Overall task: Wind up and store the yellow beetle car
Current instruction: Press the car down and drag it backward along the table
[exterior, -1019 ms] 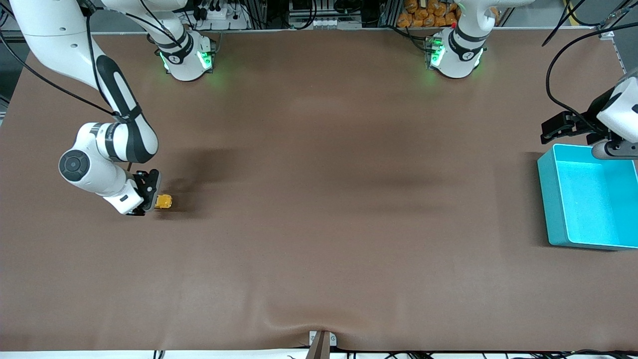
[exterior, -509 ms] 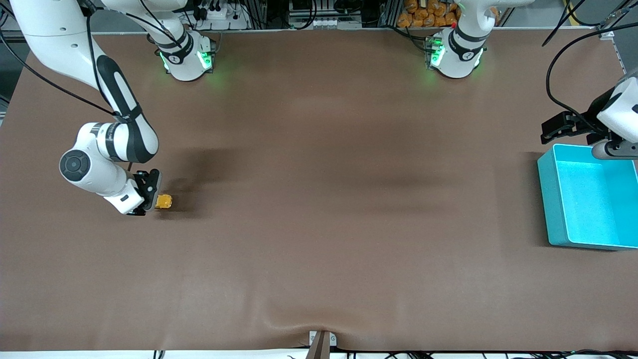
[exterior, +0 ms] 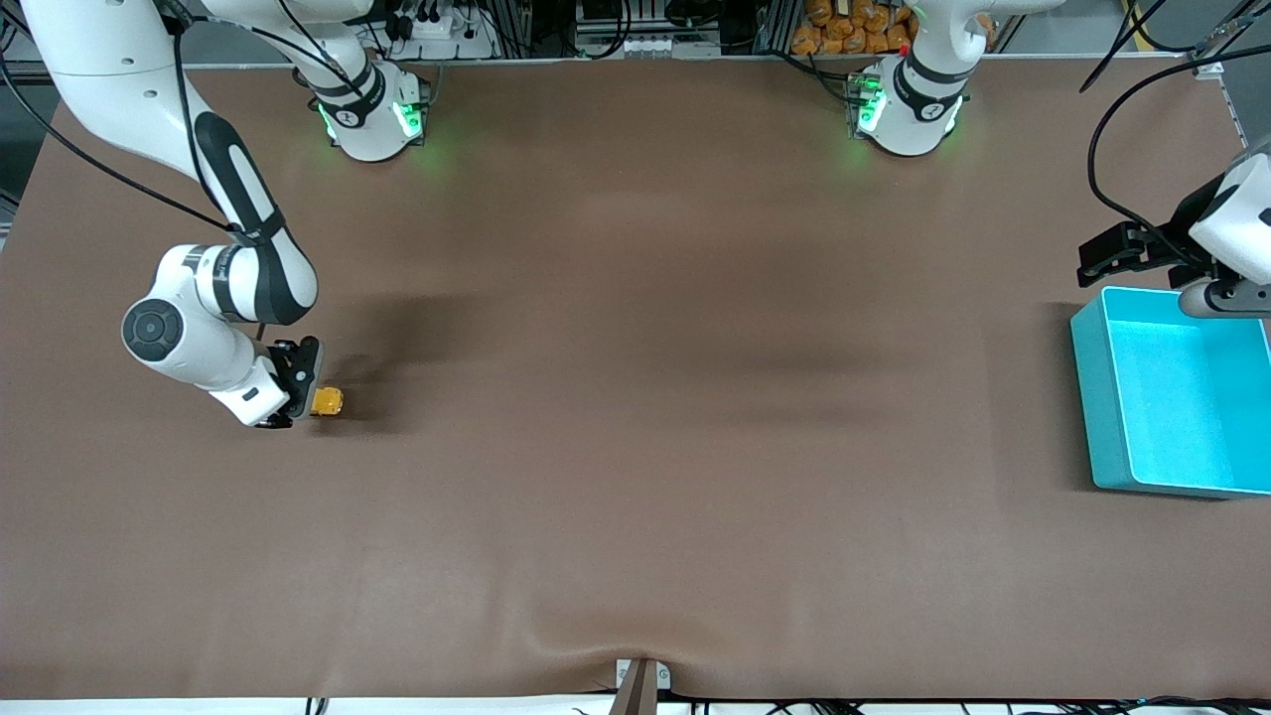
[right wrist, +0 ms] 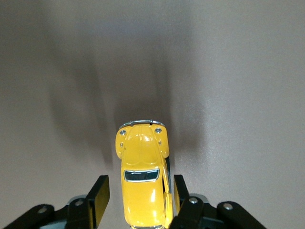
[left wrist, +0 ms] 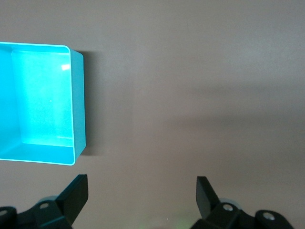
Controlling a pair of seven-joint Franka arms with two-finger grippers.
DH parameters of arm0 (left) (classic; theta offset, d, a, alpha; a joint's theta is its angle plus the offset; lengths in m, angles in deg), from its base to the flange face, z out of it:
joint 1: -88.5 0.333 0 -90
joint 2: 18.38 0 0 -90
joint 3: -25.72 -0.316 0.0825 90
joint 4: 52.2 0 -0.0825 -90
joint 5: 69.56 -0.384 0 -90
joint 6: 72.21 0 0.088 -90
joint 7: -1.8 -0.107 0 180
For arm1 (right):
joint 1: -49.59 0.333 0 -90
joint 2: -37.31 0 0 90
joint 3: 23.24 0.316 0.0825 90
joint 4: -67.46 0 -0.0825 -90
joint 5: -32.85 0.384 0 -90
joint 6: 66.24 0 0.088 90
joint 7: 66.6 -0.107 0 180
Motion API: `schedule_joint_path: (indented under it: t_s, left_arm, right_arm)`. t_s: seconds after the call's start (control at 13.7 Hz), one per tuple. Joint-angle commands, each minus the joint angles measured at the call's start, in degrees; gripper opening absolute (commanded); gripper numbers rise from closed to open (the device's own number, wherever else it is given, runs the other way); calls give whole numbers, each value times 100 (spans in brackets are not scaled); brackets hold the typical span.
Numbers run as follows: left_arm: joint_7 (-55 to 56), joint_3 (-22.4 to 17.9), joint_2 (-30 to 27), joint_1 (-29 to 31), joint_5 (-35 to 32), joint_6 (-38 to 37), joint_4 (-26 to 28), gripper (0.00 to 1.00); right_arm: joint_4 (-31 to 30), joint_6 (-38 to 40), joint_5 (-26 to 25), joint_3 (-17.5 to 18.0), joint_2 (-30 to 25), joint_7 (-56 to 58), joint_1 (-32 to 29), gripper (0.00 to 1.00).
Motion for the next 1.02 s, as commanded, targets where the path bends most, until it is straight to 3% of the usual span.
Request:
schedule_joint_path:
  t_s: [0.0,0.29,0.51,0.8,0.95]
  left_arm:
    - [101,2,16,11,49,-38,-42,100]
    - [101,2,16,11,49,-38,-42,100]
    - [101,2,16,11,49,-38,-42,100]
    - [101,2,16,11,49,-38,-42,100]
    - [101,2,16,20,49,-38,-42,100]
  right_arm:
    - [-7,-130,96,25,84,191,-48,59]
    - [-7,-219,96,25,155,244,-66,56]
    - [-7,-210,96,25,155,244,-83,35]
    - [19,-149,96,25,146,253,-83,26]
    - [45,-149,104,25,146,358,-101,26]
